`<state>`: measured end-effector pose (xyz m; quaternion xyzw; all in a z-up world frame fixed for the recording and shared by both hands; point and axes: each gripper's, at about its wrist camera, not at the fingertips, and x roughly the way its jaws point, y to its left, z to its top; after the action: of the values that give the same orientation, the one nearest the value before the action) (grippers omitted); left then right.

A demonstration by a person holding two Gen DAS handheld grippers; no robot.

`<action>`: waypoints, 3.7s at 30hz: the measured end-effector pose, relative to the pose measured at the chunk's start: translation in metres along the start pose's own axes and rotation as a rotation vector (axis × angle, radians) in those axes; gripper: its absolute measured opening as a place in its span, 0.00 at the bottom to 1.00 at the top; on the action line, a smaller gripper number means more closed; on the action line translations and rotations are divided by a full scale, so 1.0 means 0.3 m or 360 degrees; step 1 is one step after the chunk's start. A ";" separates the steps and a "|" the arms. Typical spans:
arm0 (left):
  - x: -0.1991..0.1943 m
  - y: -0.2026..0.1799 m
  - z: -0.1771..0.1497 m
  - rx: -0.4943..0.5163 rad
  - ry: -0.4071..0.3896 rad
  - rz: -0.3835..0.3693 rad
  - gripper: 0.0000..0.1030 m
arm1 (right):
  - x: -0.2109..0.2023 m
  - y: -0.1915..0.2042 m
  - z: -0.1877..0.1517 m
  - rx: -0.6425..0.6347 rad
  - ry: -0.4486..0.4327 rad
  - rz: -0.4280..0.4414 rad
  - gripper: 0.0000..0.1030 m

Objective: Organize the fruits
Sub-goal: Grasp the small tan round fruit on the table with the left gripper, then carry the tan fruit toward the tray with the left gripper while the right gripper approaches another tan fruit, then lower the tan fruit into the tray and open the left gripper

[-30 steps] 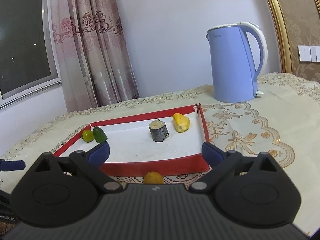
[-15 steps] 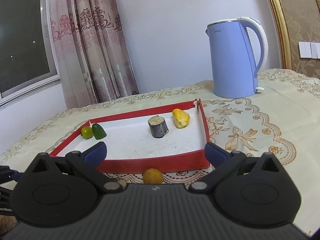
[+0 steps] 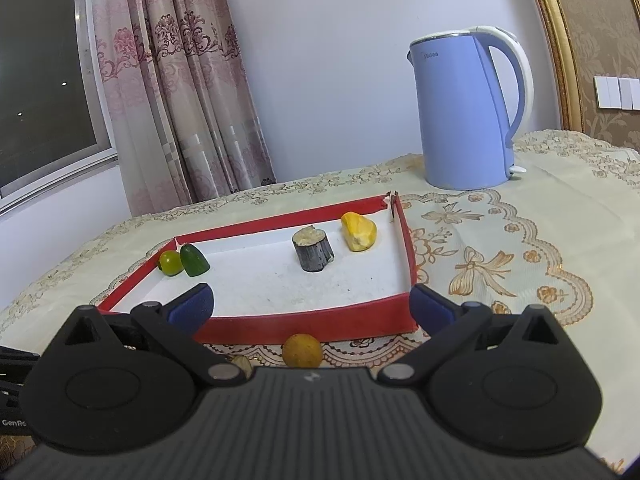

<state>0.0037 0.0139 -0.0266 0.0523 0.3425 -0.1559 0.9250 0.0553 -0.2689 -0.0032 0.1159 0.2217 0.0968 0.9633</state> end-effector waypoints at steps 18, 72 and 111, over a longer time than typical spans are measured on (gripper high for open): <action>0.022 0.005 0.053 -0.0096 -0.0179 0.0422 0.27 | -0.013 -0.025 0.019 -0.0103 0.0024 -0.0193 1.00; 0.060 0.017 0.029 -0.0086 -0.0101 0.0348 0.26 | 0.126 0.119 -0.033 -0.0566 0.0448 -0.0058 0.24; 0.234 -0.048 0.349 0.0067 -0.0177 0.0413 0.27 | 0.123 0.103 -0.033 -0.0508 0.0437 -0.0031 0.24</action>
<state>0.1139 -0.0387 0.0074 0.1067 0.2779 -0.0447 0.9536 0.0793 -0.2289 -0.0187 -0.0547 0.3340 0.1362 0.9311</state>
